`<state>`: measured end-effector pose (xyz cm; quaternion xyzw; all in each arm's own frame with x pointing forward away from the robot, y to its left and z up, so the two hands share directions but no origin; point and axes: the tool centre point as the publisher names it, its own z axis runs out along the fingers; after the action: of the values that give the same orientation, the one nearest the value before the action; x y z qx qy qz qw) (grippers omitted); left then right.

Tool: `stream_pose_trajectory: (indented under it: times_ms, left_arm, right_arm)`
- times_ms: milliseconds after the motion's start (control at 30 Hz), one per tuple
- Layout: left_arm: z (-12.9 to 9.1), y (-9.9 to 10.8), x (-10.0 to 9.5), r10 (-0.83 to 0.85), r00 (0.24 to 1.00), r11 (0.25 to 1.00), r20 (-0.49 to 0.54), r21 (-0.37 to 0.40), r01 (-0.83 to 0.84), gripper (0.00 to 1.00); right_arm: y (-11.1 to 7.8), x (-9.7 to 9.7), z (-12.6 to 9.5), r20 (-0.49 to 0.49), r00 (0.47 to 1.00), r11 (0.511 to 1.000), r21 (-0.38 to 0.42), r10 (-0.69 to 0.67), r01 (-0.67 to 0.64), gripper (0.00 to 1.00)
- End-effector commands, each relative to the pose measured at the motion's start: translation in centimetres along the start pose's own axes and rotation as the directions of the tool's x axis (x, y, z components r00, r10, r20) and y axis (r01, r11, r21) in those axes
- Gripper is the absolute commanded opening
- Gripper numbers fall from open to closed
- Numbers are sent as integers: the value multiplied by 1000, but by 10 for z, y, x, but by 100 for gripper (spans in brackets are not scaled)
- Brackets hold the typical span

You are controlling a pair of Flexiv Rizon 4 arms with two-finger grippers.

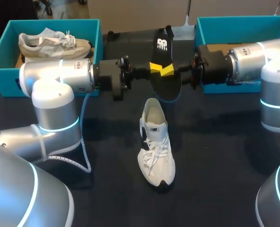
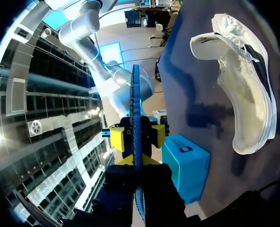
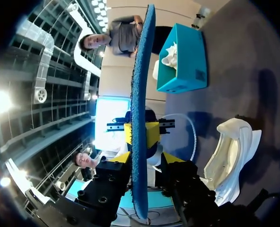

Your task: Take the shoe out of the shoebox, open the shoe tongue, remove and reinsert the insole, then place the shoe into the shoebox

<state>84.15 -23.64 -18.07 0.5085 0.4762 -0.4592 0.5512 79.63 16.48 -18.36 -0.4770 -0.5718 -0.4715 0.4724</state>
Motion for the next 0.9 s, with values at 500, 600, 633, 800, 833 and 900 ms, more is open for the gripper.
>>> stream_pose_trajectory:
  times_ms: [500, 600, 633, 800, 833, 900]
  left_arm:
    - [4, -1, 3, 4, 1000, 1000, 1, -7, -4, 0]
    - [6, -1, 4, -2, 1000, 1000, 0, -12, 2, 0]
    - [7, -2, 4, -2, 1000, 1000, 0, -12, 2, 0]
    - [9, -2, 2, 2, 1000, 1000, 6, -17, -2, 0]
    - [9, -2, 2, 3, 1000, 1000, 6, -17, -3, 0]
    - [8, -2, -1, 7, 1000, 1000, 2, -13, -7, 100]
  right_arm:
    - [-1, -1, 0, -2, 1000, 1000, 0, 2, -2, 13]
    - [-2, -1, 1, -7, 1000, 1000, 4, 0, 0, 0]
    - [-2, -1, 1, -7, 1000, 1000, 6, 1, -1, 0]
    - [-1, -1, 2, -8, 1000, 1000, 5, -5, 5, 0]
    - [-1, -1, 2, -8, 1000, 1000, 5, -7, 7, 0]
    - [-1, -1, 1, -7, 1000, 1000, 4, -9, 9, 0]
